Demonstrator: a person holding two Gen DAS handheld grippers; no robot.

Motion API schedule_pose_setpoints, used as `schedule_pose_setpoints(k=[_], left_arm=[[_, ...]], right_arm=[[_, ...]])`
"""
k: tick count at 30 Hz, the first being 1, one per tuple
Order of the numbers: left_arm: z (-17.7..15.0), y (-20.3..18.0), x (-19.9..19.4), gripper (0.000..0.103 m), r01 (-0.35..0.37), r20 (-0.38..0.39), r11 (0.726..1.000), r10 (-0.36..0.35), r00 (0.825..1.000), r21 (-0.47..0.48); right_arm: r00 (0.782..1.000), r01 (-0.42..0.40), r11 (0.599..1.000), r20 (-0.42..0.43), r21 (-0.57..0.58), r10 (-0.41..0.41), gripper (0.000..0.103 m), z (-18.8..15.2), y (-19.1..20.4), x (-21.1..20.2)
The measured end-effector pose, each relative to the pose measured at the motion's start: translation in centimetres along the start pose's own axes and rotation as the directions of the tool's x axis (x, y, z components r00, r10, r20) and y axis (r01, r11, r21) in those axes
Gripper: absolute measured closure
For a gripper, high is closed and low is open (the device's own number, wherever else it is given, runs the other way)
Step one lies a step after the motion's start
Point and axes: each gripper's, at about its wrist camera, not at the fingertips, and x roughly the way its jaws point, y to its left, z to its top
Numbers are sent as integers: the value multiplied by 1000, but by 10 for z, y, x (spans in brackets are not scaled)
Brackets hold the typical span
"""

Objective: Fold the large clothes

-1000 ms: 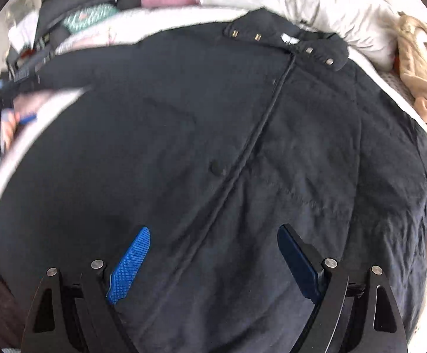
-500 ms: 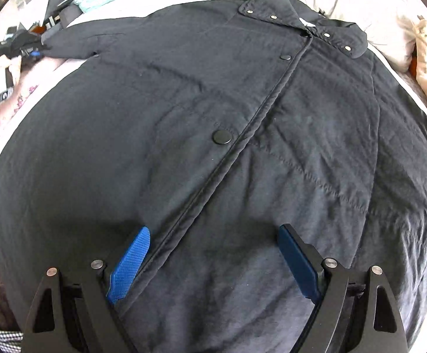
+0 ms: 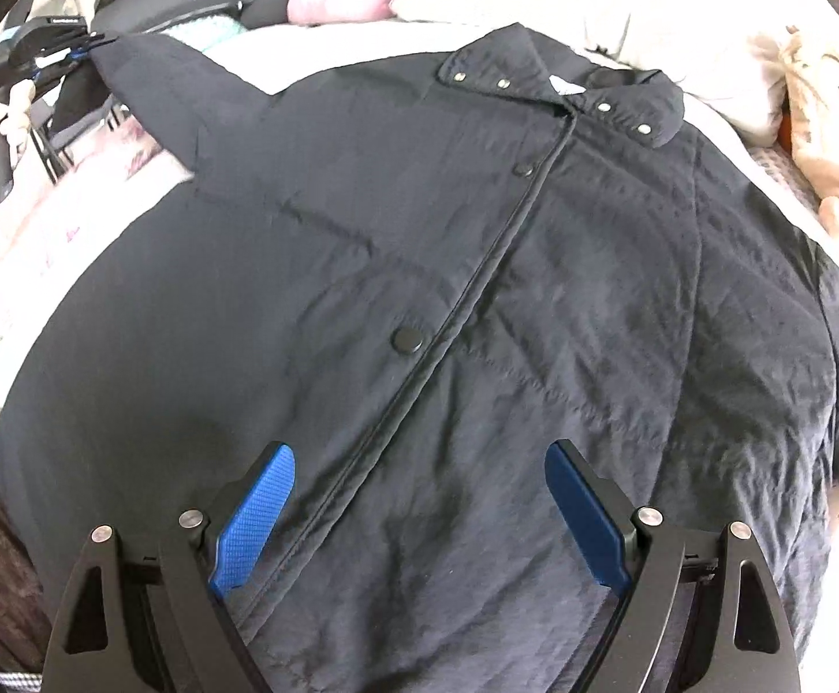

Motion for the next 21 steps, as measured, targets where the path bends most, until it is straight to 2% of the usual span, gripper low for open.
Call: schedule_pose_setpoints(k=[3, 4, 7, 9, 12, 13, 15, 17, 19, 20, 21], left_arm=[[-15, -48, 2, 97, 82, -34, 988, -79, 996, 130], [-24, -67, 4, 97, 121, -62, 976, -111, 992, 179], [-52, -106, 11, 97, 183, -143, 942, -147, 979, 280], [-74, -130, 18, 97, 232, -212, 908, -165, 963, 348], [-114, -156, 28, 97, 296, -328, 852, -157, 931, 432], [-128, -161, 34, 97, 317, -374, 837, -147, 916, 447], [-158, -163, 48, 96, 353, -476, 817, -112, 872, 455], [-189, -155, 63, 96, 365, -574, 813, -47, 817, 453], [-215, -145, 70, 89, 361, -640, 814, 17, 768, 455], [-222, -140, 71, 80, 355, -660, 811, 50, 750, 465], [-225, -136, 68, 70, 356, -664, 807, 59, 745, 471]], right_arm=[[1000, 4, 1000, 19, 19, -4, 13, 3, -5, -6], [1000, 6, 1000, 23, 24, -7, 13, 4, -7, -7], [999, 9, 999, 36, 47, -11, 13, 5, -12, -11], [999, 9, 998, 42, 65, -12, 13, 5, -17, -13], [999, 11, 996, 44, 88, -15, 13, 5, -24, -15], [999, 11, 995, 44, 97, -16, 13, 4, -26, -16], [999, 9, 993, 43, 118, -14, 13, 4, -32, -15], [998, 9, 990, 54, 144, -17, 13, 4, -37, -15], [996, 27, 987, 75, 161, -40, 13, 5, -40, -17], [995, 39, 985, 83, 165, -53, 13, 6, -42, -17], [994, 43, 984, 89, 172, -59, 13, 7, -43, -18]])
